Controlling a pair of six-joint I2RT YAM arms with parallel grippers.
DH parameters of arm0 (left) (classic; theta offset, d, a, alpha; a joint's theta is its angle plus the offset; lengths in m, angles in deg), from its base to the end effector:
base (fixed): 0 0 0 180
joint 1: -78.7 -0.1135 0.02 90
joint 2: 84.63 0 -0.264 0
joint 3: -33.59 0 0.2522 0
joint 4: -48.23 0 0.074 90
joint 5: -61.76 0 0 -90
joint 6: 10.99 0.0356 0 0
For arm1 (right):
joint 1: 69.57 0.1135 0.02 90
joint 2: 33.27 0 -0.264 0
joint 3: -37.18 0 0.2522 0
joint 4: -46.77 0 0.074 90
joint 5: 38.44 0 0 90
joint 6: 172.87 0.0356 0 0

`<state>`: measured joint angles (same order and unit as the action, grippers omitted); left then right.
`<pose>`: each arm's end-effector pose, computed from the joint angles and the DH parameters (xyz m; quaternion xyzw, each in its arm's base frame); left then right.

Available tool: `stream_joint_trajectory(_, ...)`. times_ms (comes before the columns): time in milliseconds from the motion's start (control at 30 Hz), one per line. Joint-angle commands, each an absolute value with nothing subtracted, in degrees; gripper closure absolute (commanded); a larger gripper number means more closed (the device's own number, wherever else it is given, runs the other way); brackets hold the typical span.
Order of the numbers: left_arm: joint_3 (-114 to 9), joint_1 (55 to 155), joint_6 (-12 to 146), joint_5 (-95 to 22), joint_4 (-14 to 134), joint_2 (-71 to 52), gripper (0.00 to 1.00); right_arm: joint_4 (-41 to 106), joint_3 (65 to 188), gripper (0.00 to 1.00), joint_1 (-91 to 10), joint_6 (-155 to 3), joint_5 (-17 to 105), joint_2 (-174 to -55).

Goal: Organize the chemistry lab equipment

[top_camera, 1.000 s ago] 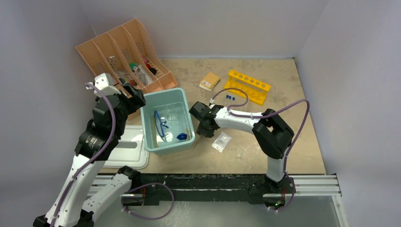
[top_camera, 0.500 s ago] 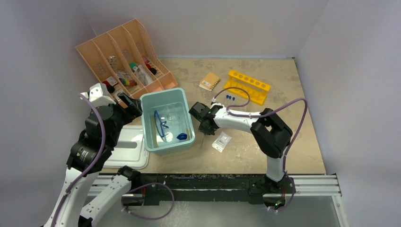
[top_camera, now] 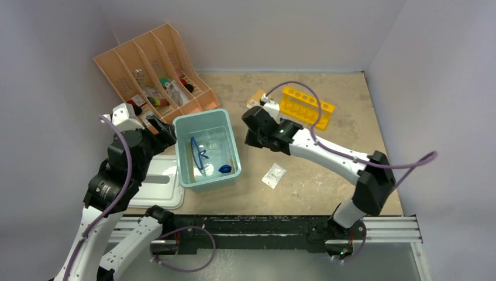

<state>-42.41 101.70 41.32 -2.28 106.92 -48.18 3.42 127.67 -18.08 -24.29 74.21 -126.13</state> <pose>0.1002 -0.0256 0.3962 -0.2306 0.7708 -0.1274 0.5800 0.2347 0.2730 0.2902 0.1300 0.9019 0.1986 0.3608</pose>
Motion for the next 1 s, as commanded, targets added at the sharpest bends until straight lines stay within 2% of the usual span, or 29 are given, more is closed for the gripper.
stream_joint_trajectory(0,-44.0,101.5,43.7,-0.5,102.9,-46.1,0.25,8.3,131.7,1.00,-17.7,-34.8,71.0,-120.4)
stream_joint_trajectory(167,-43.7,101.5,42.8,0.3,99.2,-44.0,0.25,13.7,138.2,1.00,-17.7,-46.8,65.1,-121.4)
stream_joint_trajectory(433,-43.7,101.5,40.6,4.2,95.6,-39.9,0.26,13.1,145.6,1.00,-17.1,-50.2,56.7,-130.2)
stream_joint_trajectory(667,-43.8,101.5,39.0,7.9,95.4,-38.0,0.27,9.0,145.7,1.00,-14.7,-48.0,60.7,-135.7)
stream_joint_trajectory(967,-47.0,101.5,38.6,6.8,99.6,-36.0,0.27,9.1,142.6,1.00,-12.7,-43.1,68.4,-140.7)
